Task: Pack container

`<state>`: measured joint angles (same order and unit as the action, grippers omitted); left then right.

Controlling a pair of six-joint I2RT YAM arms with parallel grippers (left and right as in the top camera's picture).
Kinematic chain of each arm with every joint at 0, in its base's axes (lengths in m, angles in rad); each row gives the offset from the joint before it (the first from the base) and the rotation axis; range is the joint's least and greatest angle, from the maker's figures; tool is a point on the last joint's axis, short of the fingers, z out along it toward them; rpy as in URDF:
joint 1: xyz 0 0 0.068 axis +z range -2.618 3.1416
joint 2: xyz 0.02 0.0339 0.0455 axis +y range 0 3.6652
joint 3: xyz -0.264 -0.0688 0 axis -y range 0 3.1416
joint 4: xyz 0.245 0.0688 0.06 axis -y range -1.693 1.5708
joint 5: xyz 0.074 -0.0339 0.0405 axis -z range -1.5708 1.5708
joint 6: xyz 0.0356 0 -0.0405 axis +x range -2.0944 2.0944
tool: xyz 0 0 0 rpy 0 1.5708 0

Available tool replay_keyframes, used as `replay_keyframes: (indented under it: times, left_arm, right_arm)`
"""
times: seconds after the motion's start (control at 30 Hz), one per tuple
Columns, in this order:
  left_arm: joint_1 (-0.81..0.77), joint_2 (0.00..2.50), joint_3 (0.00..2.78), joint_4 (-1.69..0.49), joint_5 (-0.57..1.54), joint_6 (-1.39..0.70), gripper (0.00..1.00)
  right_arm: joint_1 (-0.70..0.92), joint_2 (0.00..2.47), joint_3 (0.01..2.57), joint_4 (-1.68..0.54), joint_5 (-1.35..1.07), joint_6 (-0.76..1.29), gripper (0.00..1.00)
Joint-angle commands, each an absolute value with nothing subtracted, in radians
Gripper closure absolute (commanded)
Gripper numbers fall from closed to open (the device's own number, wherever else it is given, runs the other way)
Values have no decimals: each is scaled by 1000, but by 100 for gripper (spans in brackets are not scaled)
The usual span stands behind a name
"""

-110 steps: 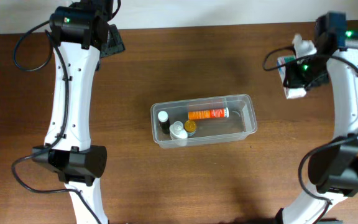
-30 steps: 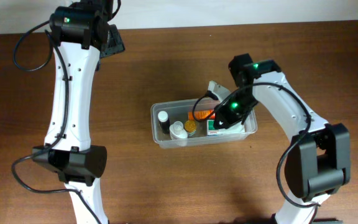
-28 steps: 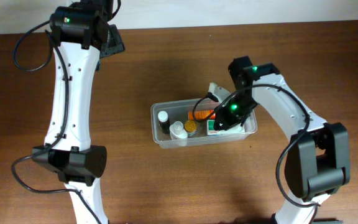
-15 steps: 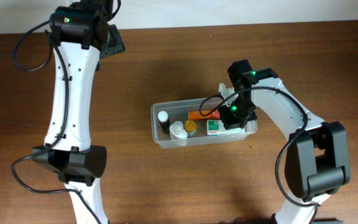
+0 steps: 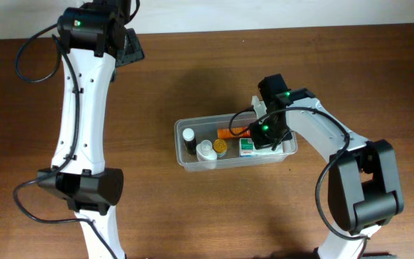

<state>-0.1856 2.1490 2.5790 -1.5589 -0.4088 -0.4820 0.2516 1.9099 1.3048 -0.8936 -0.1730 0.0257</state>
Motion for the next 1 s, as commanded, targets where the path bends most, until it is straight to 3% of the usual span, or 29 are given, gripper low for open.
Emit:
replay_keyframes:
  times: [0.0,0.4,0.97]
  left_arm:
    - [-183,2141,2585,-1557,-423,-469,1]
    - [-182,2141,2585,-1557,-423,-469,1]
    - [-180,2141,2585,-1558,-423,-469,0]
  right_arm:
    - [260,1908,1283,-910,-160,42,96]
    - [261,1653,1731,-1220,-173,4,96]
    - [262,636,1788,-1399,-213,5,93]
